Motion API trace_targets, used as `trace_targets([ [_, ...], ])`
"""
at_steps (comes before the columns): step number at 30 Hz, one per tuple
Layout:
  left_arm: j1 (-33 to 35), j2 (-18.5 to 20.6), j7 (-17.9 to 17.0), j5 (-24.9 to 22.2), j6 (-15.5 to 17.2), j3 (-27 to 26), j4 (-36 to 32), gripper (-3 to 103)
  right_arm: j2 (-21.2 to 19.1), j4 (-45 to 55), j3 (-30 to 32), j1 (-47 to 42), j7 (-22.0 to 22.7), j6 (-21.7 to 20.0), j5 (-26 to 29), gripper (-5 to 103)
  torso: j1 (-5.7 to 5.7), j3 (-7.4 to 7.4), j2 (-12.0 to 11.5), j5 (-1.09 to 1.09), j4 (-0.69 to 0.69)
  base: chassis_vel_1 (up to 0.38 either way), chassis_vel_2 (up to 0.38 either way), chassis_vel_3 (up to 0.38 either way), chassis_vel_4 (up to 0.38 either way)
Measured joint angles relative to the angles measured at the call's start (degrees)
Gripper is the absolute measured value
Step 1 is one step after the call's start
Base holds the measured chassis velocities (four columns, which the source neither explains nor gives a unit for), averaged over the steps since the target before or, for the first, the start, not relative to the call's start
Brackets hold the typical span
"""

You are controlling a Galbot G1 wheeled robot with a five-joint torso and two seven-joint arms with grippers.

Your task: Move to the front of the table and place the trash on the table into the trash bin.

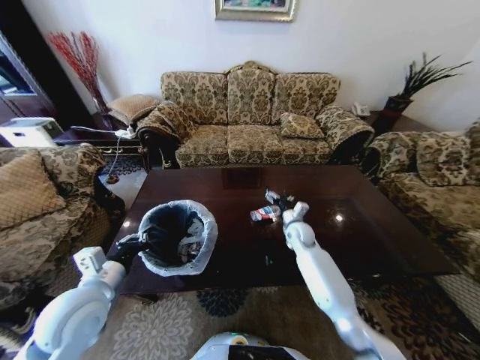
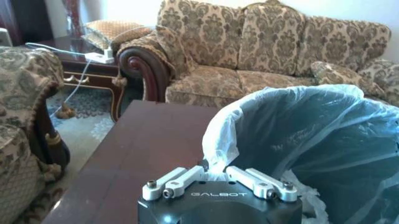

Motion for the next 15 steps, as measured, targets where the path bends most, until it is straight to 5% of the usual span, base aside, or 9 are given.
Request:
trace_targets([
  [3, 0.08, 0.01, -0.04, 0.03, -0.03, -0.23, 0.01, 0, -3.62, -0.26, 0.08, -2.38, 0.01, 0.16, -2.16, 100, 0.06, 0.04, -0.02, 0.04, -0.05, 0.007, 0.073, 0.047, 0.013],
  [4, 0.07, 0.0, -0.06, 0.08, -0.08, -0.28, 0.07, 0, -5.26, 0.03, 0.49, -3.25, 0.04, 0.98, -0.1, 100, 0.09, 0.06, -0.03, 0.05, -0.11, 0.004, 0.045, 0.051, -0.039],
  [6, -0.15, -0.18, -0.02, 0.26, -0.14, 0.11, 0.29, 0, -5.74, 1.64, 3.14, -1.92, 0.05, 2.6, 14.22, 100, 0.09, 0.05, -0.03, -0.01, -0.18, -0.031, -0.012, -0.012, -0.028],
  [7, -0.15, -0.18, -0.02, 0.26, -0.14, 0.11, 0.29, 0, -5.74, 1.64, 3.14, -1.92, 0.05, 2.6, 14.22, 100, 0.09, 0.05, -0.03, -0.01, -0.18, -0.063, -0.024, -0.023, -0.056],
  [9, -0.14, 0.02, 0.3, 0.28, -0.16, 0.55, 0.1, 0, -0.94, -0.42, 4.56, 4.05, 0.02, 7.27, 23.29, 100, 0.05, 0.02, -0.02, 0.01, -0.13, -0.043, -0.046, -0.032, -0.027],
  [12, 0.01, 0.57, 0.25, 0.23, -0.17, 0.43, 0.03, 0, 2.83, -3.24, 6.23, 6.29, 0.04, 11.31, 23.57, 100, 0.04, 0.02, -0.02, 0.05, -0.03, 0.0, -0.039, -0.027, 0.007],
  [15, 0.26, 1.14, 0.16, 0.22, -0.17, 0.2, 0.06, 0, 6.59, -4.8, 9.22, 7.19, 0.04, 13.49, 25.24, 100, 0.05, 0.03, -0.02, -0.03, -0.1, 0.026, 0.027, -0.006, 0.04],
])
